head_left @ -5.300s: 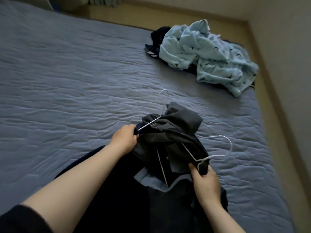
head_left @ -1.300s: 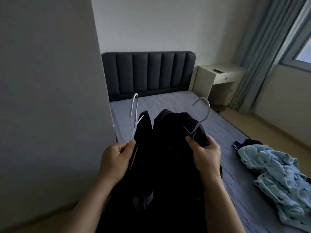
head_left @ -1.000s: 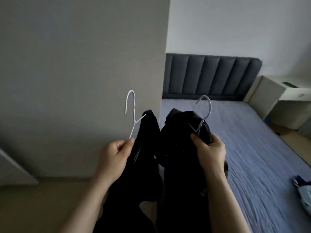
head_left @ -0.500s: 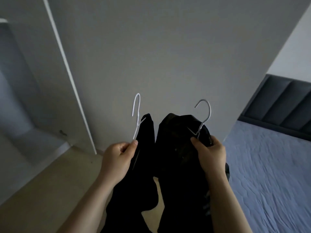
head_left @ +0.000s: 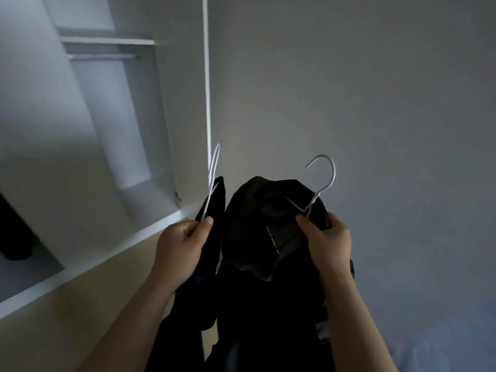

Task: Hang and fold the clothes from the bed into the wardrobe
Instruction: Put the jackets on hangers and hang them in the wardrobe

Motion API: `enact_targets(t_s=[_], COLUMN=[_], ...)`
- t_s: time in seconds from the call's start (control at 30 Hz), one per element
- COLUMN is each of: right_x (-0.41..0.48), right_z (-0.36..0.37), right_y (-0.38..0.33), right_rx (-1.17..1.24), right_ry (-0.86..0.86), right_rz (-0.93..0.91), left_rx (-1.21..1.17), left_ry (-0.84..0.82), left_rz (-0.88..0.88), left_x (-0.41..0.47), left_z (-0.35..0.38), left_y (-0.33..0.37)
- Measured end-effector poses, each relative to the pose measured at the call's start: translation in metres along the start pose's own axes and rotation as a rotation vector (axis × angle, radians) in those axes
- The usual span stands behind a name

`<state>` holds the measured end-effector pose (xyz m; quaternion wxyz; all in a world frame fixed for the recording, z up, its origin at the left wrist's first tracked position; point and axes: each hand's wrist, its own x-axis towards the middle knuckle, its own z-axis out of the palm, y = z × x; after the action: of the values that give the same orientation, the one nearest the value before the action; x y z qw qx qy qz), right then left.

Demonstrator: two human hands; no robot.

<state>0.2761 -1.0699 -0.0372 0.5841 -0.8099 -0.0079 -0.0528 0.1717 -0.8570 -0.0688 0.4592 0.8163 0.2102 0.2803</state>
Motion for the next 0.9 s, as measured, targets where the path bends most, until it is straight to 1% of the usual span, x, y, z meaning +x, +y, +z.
enact_targets(t_s=[0.1, 0.4, 0.6, 0.9], right_x=[0.026, 0.087, 0.106, 0.143], right_z=[0.025, 0.100, 0.163, 0.273], right_y=[-0.006, -0.017, -0.024, -0.053], right_rx=[0.036, 0.079, 0.048, -0.006], right_ry=[-0.101, -0.362, -0.501, -0.565], right_rz=[-0.013, -0.090, -0.125, -0.163], left_rx=[0.085, 0.226, 0.202, 0.163], left_ry=[0.082, 0.324, 0.405, 0.445], left_rz=[-0.051, -0.142, -0.238, -0.301], left_x=[0.014, 0.036, 0.055, 0.134], left_z=[-0.008, -0.022, -0.036, -0.074], left_y=[-0.007, -0.014, -0.038, -0.091])
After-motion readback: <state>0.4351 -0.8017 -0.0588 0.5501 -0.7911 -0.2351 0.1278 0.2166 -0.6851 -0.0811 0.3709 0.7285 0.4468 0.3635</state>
